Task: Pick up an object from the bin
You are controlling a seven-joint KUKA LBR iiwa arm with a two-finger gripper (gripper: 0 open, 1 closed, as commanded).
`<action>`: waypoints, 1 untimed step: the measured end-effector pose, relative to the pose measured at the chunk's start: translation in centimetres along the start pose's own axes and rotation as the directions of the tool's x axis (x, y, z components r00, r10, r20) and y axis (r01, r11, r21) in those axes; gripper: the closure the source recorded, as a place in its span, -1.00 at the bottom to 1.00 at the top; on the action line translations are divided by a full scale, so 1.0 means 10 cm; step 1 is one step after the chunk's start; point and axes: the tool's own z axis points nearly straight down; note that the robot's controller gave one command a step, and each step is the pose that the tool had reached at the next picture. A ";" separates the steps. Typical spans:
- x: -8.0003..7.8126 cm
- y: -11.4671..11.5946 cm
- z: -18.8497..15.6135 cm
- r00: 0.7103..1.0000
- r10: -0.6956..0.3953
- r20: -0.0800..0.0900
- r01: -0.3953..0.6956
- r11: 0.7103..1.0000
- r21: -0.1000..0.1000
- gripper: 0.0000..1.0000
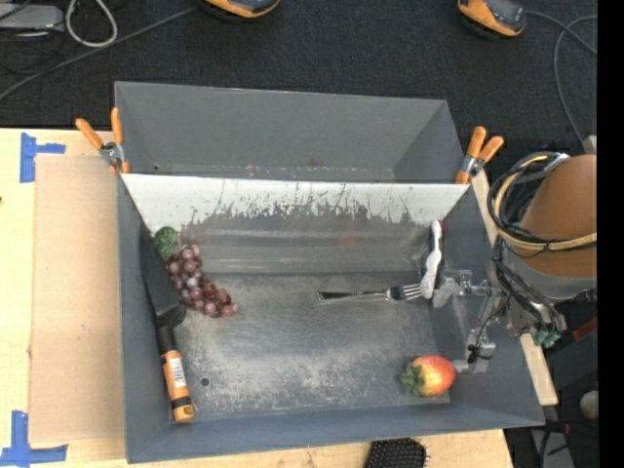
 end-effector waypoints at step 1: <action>-0.03 -0.01 0.22 1.000 -0.006 -0.003 0.006 1.000 -0.002 -1.00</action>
Offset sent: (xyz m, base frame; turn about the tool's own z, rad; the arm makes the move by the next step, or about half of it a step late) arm 0.0073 -0.0084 -0.0508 -0.0091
